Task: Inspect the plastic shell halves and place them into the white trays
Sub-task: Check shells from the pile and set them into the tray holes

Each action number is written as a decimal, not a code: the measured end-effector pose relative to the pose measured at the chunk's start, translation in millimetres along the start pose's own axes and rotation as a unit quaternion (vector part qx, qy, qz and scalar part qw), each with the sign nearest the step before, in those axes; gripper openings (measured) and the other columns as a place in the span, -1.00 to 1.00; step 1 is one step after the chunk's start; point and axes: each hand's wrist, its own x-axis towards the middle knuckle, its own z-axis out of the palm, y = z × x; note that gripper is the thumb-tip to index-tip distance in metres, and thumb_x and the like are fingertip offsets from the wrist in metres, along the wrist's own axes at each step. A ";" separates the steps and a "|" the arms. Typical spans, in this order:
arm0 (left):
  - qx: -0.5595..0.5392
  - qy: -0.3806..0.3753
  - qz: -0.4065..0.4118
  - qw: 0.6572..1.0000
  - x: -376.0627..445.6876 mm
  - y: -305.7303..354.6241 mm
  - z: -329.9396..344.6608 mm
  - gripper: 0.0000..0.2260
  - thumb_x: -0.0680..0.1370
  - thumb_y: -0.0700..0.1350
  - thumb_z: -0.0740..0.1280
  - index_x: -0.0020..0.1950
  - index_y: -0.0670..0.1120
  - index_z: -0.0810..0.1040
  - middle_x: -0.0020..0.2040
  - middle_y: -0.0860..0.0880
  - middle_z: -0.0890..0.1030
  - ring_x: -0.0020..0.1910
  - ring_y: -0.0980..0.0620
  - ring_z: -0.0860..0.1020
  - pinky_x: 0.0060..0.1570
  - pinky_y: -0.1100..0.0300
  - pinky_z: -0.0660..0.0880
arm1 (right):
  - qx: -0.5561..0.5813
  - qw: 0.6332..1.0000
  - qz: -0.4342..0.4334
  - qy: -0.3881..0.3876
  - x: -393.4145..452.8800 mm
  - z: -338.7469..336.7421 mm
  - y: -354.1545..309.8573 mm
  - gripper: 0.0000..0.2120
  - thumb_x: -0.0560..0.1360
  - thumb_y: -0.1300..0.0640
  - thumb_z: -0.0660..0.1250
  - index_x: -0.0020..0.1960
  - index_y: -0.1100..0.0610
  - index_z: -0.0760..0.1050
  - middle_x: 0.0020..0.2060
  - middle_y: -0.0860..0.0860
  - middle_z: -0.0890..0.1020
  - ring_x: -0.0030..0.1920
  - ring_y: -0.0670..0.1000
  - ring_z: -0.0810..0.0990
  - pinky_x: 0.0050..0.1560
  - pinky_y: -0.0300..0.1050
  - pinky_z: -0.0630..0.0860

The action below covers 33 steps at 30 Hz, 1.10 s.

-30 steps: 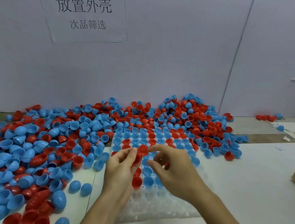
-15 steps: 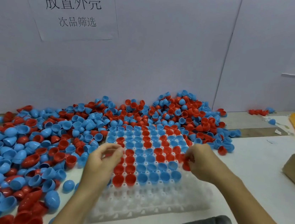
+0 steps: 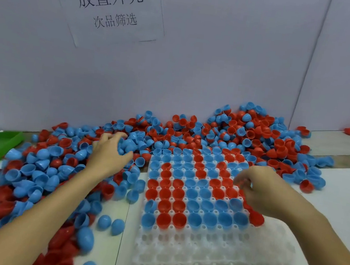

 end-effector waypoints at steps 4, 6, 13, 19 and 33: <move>0.112 -0.043 -0.040 0.992 51.6 4.5 9.4 -0.44 0.56 0.18 0.32 0.54 0.19 0.27 0.56 -0.14 0.18 0.51 -0.30 0.12 0.38 -0.30 0.31 | 0.082 0.994 -0.074 0.012 24.4 5.6 -43.5 -0.72 0.63 0.21 0.21 0.22 0.03 0.61 0.22 -0.02 0.63 0.07 -0.09 0.62 0.06 -0.23 0.56; 0.165 -0.071 -0.059 0.982 74.7 4.3 18.6 -0.43 0.57 0.26 0.25 0.55 0.19 0.24 0.59 -0.16 0.14 0.53 -0.33 0.09 0.40 -0.38 0.24 | 0.118 0.988 -0.102 0.010 38.7 11.0 -64.7 -0.74 0.64 0.18 0.21 0.22 0.01 0.60 0.12 -0.03 0.66 -0.08 -0.14 0.64 -0.07 -0.27 0.55; 0.128 -0.169 -0.155 0.965 134.5 -5.8 49.5 -0.09 0.53 0.43 0.18 0.66 -0.02 -0.14 0.58 -0.23 0.27 0.49 -0.31 0.33 0.43 -0.19 0.33 | 0.205 0.967 -0.147 0.031 64.7 29.9 -92.7 -0.76 0.63 0.12 0.24 0.22 -0.06 0.59 -0.02 -0.12 0.61 -0.32 -0.20 0.50 -0.25 -0.33 0.47; 0.144 -0.105 -0.184 0.967 143.9 -5.3 66.2 -0.14 0.49 0.38 0.28 0.64 0.14 -0.06 0.53 -0.22 0.33 0.39 -0.32 0.39 0.30 -0.25 0.43 | 0.215 0.966 -0.142 0.033 64.2 36.2 -84.5 -0.77 0.63 0.10 0.24 0.19 -0.13 0.58 -0.13 -0.23 0.54 -0.27 -0.26 0.51 -0.19 -0.36 0.45; -0.113 0.057 -0.138 0.982 126.6 -43.7 17.8 -0.71 0.53 -0.40 0.17 0.11 -0.05 0.37 -0.22 -0.13 0.45 -0.30 -0.09 0.39 -0.38 0.09 0.30 | 0.243 0.958 -0.149 0.032 54.5 14.7 -85.1 -0.79 0.62 0.15 0.25 0.13 -0.07 0.62 -0.18 -0.14 0.61 -0.40 -0.27 0.54 -0.36 -0.43 0.42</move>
